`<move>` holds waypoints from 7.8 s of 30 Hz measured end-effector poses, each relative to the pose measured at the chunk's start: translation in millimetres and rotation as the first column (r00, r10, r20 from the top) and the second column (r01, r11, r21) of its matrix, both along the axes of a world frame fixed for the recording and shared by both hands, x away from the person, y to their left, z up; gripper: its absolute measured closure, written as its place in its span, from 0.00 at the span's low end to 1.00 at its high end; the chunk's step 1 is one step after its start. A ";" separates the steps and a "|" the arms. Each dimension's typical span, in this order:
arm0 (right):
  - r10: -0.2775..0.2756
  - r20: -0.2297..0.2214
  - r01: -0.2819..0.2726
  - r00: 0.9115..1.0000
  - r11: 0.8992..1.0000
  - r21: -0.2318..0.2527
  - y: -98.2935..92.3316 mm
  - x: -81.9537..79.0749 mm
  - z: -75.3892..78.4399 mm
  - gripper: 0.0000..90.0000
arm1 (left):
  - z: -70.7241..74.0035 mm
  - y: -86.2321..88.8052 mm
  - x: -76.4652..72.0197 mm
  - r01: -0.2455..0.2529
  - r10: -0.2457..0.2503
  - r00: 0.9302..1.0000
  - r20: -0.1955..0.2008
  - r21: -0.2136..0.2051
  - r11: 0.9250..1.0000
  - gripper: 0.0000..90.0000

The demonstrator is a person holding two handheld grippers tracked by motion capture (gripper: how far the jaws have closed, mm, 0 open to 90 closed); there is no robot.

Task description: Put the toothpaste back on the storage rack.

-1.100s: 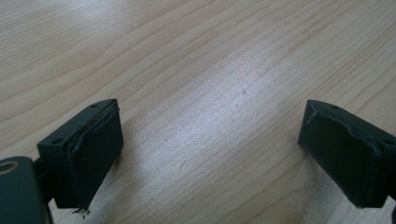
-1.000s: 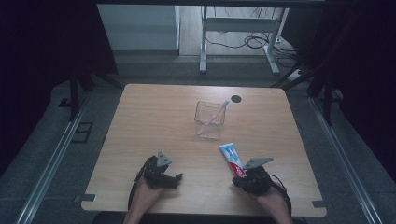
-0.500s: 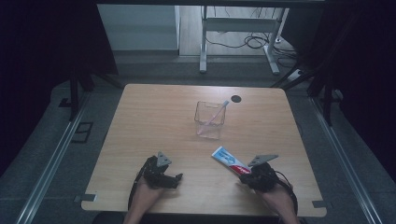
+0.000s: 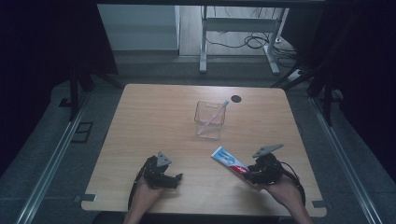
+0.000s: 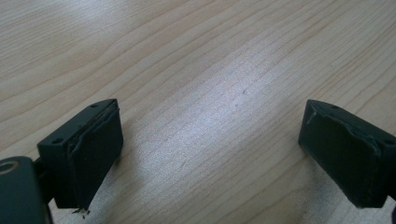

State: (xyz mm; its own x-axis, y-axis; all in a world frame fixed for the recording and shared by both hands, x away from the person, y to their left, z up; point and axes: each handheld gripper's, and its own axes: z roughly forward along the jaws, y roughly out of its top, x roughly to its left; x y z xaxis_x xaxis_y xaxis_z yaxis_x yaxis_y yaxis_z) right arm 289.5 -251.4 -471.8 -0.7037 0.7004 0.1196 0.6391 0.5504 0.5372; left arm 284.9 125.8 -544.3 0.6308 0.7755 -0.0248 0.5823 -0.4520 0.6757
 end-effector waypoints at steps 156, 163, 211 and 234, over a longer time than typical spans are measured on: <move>-0.020 0.127 0.017 0.992 1.000 0.019 25.5 58.0 64.7 0.81 | 0.5 0.5 0.3 0.006 -0.006 1.000 0.000 0.007 1.000 0.07; -0.034 0.160 0.026 0.987 0.998 0.051 27.1 62.2 72.1 0.81 | 0.4 0.5 0.3 0.006 -0.006 1.000 0.000 0.007 1.000 0.07; -0.075 0.279 0.023 0.957 0.982 0.187 57.0 103.6 94.9 0.81 | 0.4 0.7 0.4 0.007 -0.007 1.000 0.001 0.009 1.000 0.07; -0.106 0.304 0.035 0.947 0.973 0.229 78.2 127.7 100.9 0.81 | 0.5 0.8 0.5 0.007 -0.007 1.000 0.001 0.010 1.000 0.07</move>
State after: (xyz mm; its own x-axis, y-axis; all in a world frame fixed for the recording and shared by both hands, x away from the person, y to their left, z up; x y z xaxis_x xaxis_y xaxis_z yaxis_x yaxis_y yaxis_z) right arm 417.2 -173.1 -370.9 -0.6801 0.7309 0.0569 0.4522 0.3572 0.8173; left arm 285.3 126.6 -543.8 0.6365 0.7711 -0.0169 0.5785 -0.4628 0.6717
